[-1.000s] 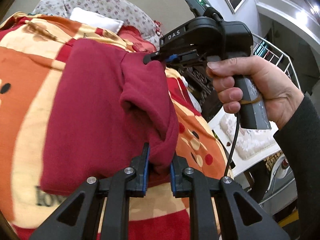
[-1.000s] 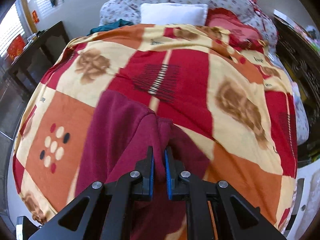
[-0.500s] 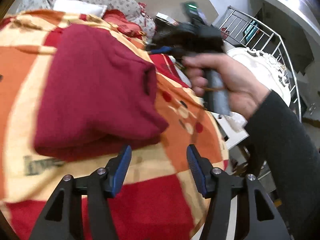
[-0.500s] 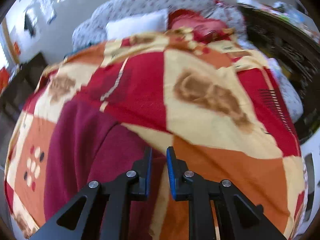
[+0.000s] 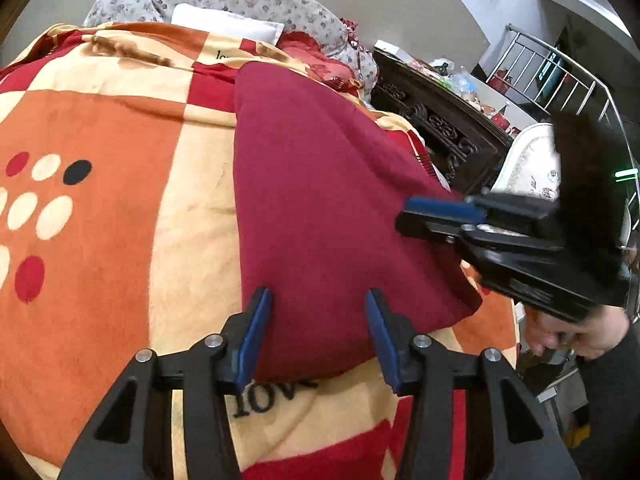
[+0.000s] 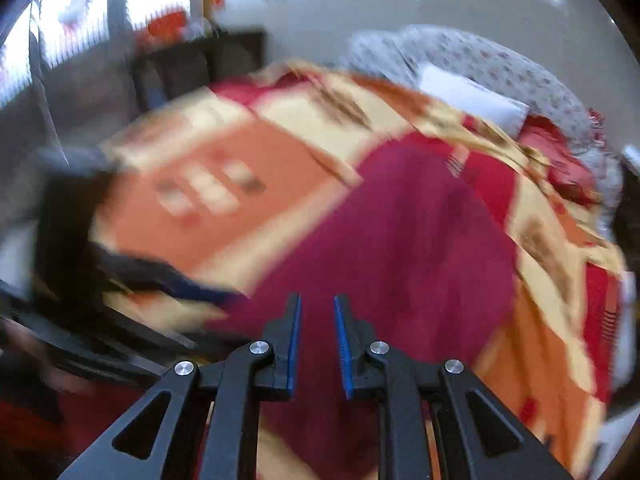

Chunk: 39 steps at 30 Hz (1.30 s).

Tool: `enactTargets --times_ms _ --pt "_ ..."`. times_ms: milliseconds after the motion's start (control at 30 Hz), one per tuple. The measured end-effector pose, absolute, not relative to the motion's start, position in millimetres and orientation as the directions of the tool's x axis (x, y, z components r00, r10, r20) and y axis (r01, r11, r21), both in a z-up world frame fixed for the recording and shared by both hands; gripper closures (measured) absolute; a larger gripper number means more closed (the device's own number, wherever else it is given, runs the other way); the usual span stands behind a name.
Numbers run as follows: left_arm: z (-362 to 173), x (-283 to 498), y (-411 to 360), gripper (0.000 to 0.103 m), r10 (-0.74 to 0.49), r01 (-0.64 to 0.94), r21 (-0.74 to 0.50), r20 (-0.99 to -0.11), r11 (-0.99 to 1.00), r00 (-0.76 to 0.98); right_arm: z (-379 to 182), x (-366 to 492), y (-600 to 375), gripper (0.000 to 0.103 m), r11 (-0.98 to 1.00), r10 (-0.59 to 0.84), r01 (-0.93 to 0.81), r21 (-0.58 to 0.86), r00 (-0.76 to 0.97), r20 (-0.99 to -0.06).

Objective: Fold small clothes

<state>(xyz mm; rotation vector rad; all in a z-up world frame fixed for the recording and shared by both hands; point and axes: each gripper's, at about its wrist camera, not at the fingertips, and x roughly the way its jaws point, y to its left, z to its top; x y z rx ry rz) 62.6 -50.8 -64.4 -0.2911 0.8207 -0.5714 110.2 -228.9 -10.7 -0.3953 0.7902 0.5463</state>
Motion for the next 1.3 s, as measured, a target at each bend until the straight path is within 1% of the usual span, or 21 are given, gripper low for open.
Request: enactTargets --times_ms 33,67,133,200,267,300,400,467,500,533,600,667,700,800,900,1033,1067,1100,1200,1267,1300 --pt "-66 61 -52 0.055 -0.584 0.371 -0.451 -0.602 0.811 0.544 -21 116 -246 0.087 0.832 0.258 -0.536 -0.143 0.602 -0.756" --pt "-67 59 -54 0.055 -0.585 0.383 -0.442 -0.600 0.811 0.546 -27 118 -262 0.089 0.859 0.260 -0.500 -0.109 0.609 -0.749" --pt "-69 56 -61 0.055 -0.568 0.396 -0.407 -0.603 0.823 0.560 -43 119 -301 0.091 0.896 0.354 -0.439 0.072 0.605 -0.713" --pt "-67 54 -64 0.055 -0.557 0.403 -0.386 -0.602 0.830 0.572 -49 114 -314 0.091 0.890 0.402 -0.437 0.129 0.621 -0.673" --pt "-68 55 -63 0.054 -0.565 0.407 -0.393 -0.593 0.825 0.574 -52 118 -324 0.090 0.883 0.457 -0.403 0.242 0.615 -0.643" --pt "-68 54 -60 0.054 -0.575 0.406 -0.406 -0.584 0.818 0.573 -51 121 -325 0.091 0.879 0.467 -0.395 0.266 0.609 -0.642" --pt "-71 56 -53 0.054 -0.603 0.405 -0.447 -0.559 0.797 0.569 -32 113 -315 0.087 0.891 0.438 -0.393 0.228 0.612 -0.658" --pt "-72 54 -49 0.053 -0.619 0.406 -0.469 -0.545 0.784 0.566 -12 92 -301 0.080 0.896 0.414 -0.414 0.160 0.652 -0.635" --pt "-72 53 -49 0.053 -0.624 0.408 -0.475 -0.541 0.780 0.564 -5 79 -292 0.071 0.883 0.424 -0.455 0.120 0.659 -0.621" --pt "-71 53 -49 0.053 -0.626 0.409 -0.476 -0.538 0.778 0.564 -4 68 -280 0.068 0.865 0.424 -0.496 0.071 0.649 -0.632" --pt "-71 51 -50 0.053 -0.627 0.413 -0.474 -0.537 0.778 0.565 -17 55 -261 0.068 0.844 0.375 -0.534 -0.036 0.637 -0.673" --pt "-67 49 -49 0.053 -0.636 0.423 -0.478 -0.524 0.770 0.566 -45 56 -255 0.068 0.851 0.271 -0.509 -0.127 0.634 -0.724" --pt "-64 48 -48 0.053 -0.638 0.421 -0.482 -0.518 0.768 0.570 -56 60 -259 0.068 0.860 0.257 -0.496 -0.119 0.624 -0.738" --pt "-44 63 -40 0.053 -0.656 0.408 -0.524 -0.484 0.748 0.580 -67 61 -274 0.067 0.882 0.316 -0.470 -0.040 0.652 -0.690" --pt "-19 100 -48 0.053 -0.625 0.413 -0.477 -0.489 0.776 0.609 -67 59 -272 0.067 0.886 0.307 -0.462 -0.049 0.661 -0.685" --pt "-5 169 -65 0.053 -0.620 0.389 -0.487 -0.537 0.782 0.573 -72 52 -274 0.066 0.887 0.320 -0.461 -0.043 0.678 -0.662" --pt "-4 186 -69 0.053 -0.604 0.370 -0.481 -0.559 0.794 0.569 -74 50 -277 0.066 0.888 0.330 -0.459 -0.028 0.679 -0.656" --pt "-7 207 -76 0.053 -0.566 0.344 -0.452 -0.606 0.823 0.559 -75 52 -279 0.066 0.889 0.339 -0.458 -0.015 0.679 -0.651" --pt "-25 245 -89 0.054 -0.484 0.284 -0.392 -0.695 0.875 0.532 -76 51 -280 0.066 0.890 0.354 -0.456 0.005 0.683 -0.640" --pt "-44 258 -96 0.053 -0.461 0.268 -0.375 -0.736 0.887 0.496 -76 50 -282 0.066 0.889 0.366 -0.457 0.021 0.682 -0.634" --pt "-57 262 -98 0.051 -0.457 0.262 -0.374 -0.748 0.890 0.481 -77 50 -283 0.066 0.889 0.373 -0.457 0.032 0.681 -0.630"
